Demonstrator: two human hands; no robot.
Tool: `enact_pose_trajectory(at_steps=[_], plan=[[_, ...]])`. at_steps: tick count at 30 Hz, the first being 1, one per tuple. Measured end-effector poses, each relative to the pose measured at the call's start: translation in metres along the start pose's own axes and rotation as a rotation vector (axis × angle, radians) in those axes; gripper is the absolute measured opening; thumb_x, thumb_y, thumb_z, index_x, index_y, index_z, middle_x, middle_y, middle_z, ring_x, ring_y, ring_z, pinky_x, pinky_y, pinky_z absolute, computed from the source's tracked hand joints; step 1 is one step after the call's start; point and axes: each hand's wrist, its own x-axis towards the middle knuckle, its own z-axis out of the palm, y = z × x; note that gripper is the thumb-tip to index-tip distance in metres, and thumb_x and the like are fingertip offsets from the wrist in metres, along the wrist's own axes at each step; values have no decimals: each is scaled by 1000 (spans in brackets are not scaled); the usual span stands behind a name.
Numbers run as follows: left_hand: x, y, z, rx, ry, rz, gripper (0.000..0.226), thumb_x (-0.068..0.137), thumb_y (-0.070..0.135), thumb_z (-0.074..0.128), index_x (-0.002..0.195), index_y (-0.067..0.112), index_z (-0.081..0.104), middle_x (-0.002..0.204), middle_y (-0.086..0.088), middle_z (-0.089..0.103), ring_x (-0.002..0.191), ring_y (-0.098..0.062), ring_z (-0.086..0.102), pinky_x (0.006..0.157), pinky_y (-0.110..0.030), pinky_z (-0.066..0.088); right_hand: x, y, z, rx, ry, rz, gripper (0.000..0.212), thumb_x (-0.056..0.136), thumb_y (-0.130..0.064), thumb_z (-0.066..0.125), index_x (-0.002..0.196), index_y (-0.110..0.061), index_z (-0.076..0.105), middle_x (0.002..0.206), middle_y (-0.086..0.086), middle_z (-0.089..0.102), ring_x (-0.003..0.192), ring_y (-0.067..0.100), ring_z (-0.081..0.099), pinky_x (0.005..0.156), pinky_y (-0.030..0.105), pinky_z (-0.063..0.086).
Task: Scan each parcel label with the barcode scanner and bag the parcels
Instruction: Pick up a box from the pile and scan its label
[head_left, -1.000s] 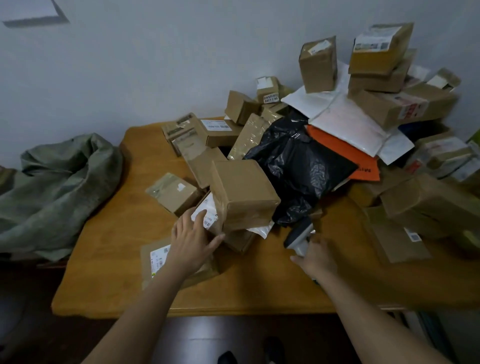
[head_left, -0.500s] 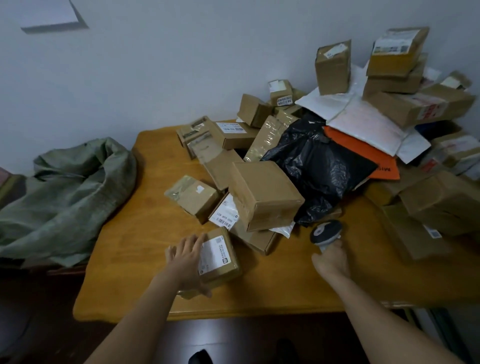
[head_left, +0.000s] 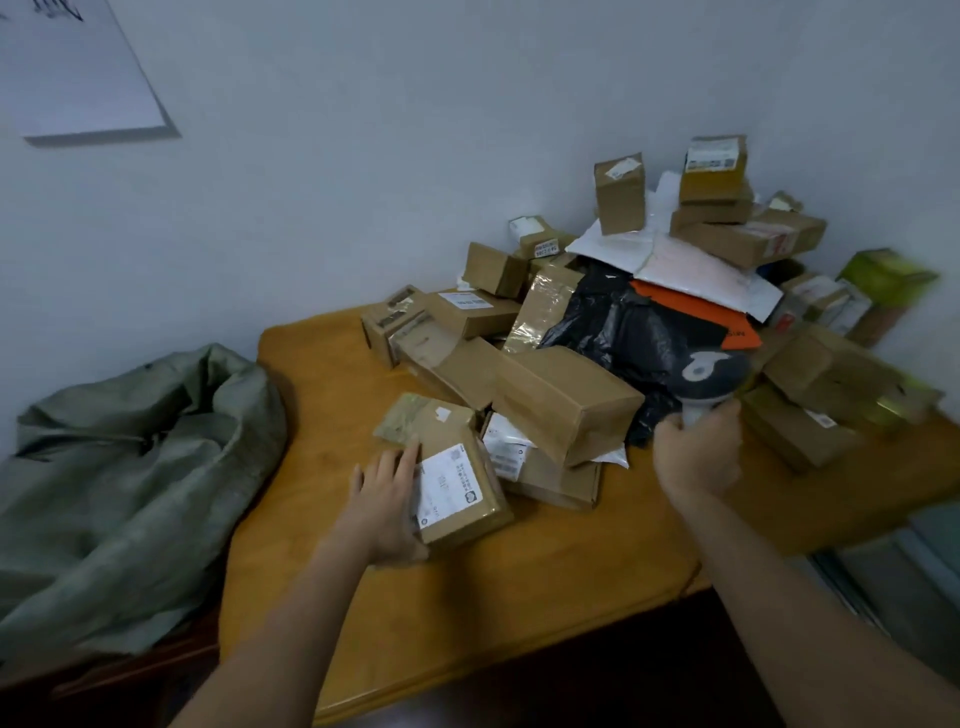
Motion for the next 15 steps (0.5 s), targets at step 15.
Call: enact_pose_trajectory(at_steps=[15], plan=[[-8, -59, -126, 239, 344, 205, 139, 60, 39, 86, 152, 17, -15, 161, -3, 0, 149, -21, -14, 120, -47, -10, -65, -187, 52, 494, -751, -182, 48, 72, -37, 85, 104, -8, 63, 86, 4, 67, 70, 13, 60, 57, 24, 49]])
